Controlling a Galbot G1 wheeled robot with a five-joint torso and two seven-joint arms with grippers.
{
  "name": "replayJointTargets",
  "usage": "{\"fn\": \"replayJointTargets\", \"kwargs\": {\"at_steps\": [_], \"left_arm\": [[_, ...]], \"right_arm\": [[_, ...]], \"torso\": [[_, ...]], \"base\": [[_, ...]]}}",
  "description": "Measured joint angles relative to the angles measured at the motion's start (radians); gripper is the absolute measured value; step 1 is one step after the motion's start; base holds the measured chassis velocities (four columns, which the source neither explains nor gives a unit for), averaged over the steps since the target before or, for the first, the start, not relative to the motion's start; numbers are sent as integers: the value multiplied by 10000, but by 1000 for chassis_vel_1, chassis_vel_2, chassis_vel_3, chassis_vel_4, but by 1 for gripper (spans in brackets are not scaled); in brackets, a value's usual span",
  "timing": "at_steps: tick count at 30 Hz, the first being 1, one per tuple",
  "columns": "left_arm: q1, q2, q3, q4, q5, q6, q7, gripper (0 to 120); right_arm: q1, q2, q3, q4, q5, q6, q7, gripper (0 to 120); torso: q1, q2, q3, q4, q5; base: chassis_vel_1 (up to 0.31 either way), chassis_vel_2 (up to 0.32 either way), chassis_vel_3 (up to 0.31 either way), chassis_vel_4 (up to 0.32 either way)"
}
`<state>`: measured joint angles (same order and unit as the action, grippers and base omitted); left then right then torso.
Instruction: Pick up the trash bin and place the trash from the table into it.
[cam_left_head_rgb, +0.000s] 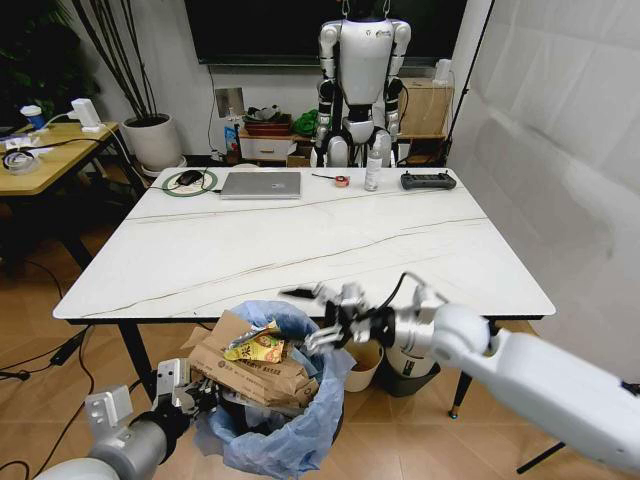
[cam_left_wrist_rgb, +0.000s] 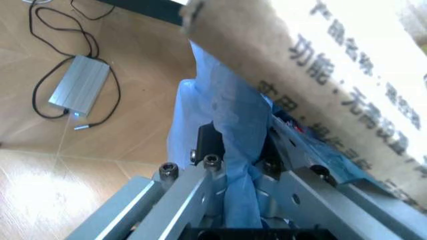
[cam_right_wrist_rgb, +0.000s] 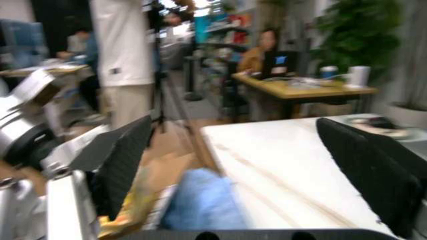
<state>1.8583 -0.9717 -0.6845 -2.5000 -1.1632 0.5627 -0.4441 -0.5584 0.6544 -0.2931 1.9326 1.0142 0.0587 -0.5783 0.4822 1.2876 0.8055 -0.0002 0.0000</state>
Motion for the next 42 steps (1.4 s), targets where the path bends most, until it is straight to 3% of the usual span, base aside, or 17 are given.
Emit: {"fn": "replayJointTargets", "kwargs": {"at_steps": [3,6,10,14,16,18,21,22,25,28,30,34,36,37,42], "left_arm": [[62,-4,34,0,126,0,37,0],[252,-130,-67,-1,350,-5,59,0],[366,-233,-110,0,555,-16,76,0],[377,-210,-145,0,832,-74,178,0],[395,-208,-148,0,892,-88,203,0],[432,-215,-148,0,1062,-129,277,0],[433,-279,-92,0,1311,-224,396,0],[433,-279,-92,0,1311,-224,396,0],[462,-329,-3,0,1545,-317,507,0],[474,-328,14,0,1710,-366,577,0],[474,-321,17,0,1785,-395,611,0],[503,-292,116,0,2053,-541,758,0],[503,-292,116,0,2053,-541,758,0],[516,-243,144,0,2234,-665,880,0],[485,-187,197,0,2547,-950,1114,0]], "right_arm": [[-423,-641,1030,176,179,306,1333,100],[-1037,-764,1915,305,-18,577,2905,100],[-1683,-644,2736,306,-86,572,3379,100],[-3864,-430,5378,382,-222,547,3678,100],[-4225,-380,5909,420,-232,534,3686,100],[-5319,-162,7342,644,-258,487,3694,100],[-7249,674,9367,1040,-452,462,3693,100],[-7249,674,9367,1040,-452,462,3693,100],[-9379,2142,11491,1334,-1273,708,3245,100],[-10647,3141,12473,1313,-2068,1138,2376,100],[-10993,3507,12733,1291,-2291,1290,2033,100],[-12040,5476,13556,1277,-3197,1952,1181,100],[-12040,5476,13556,1277,-3197,1952,1181,100],[-12215,5995,13877,1209,-3346,2110,878,100],[-12671,6616,14526,914,-3388,2542,254,100]], "torso": [[0,0,0,-3,0],[0,0,0,-3,2],[0,0,0,5,3],[0,0,0,0,5],[0,0,0,-1,6],[0,1,0,0,3],[0,0,0,3,3],[0,0,0,3,3],[-1,1,-2,-2,-2],[-3,2,-1,-2,2],[-3,2,-2,-4,0],[-3,3,-2,-1,-3],[-3,3,-2,-1,-3],[-3,3,-2,1,-2],[-2,3,-1,2,-4]], "base": [[0,0,0,0],[0,0,0,0],[0,0,0,0],[0,0,0,0],[0,0,0,0],[0,0,0,0],[0,0,0,0],[0,0,0,0],[0,0,0,0],[0,0,0,0],[0,0,0,0],[0,0,0,0],[0,0,0,0],[0,0,0,0],[0,0,0,0]]}}
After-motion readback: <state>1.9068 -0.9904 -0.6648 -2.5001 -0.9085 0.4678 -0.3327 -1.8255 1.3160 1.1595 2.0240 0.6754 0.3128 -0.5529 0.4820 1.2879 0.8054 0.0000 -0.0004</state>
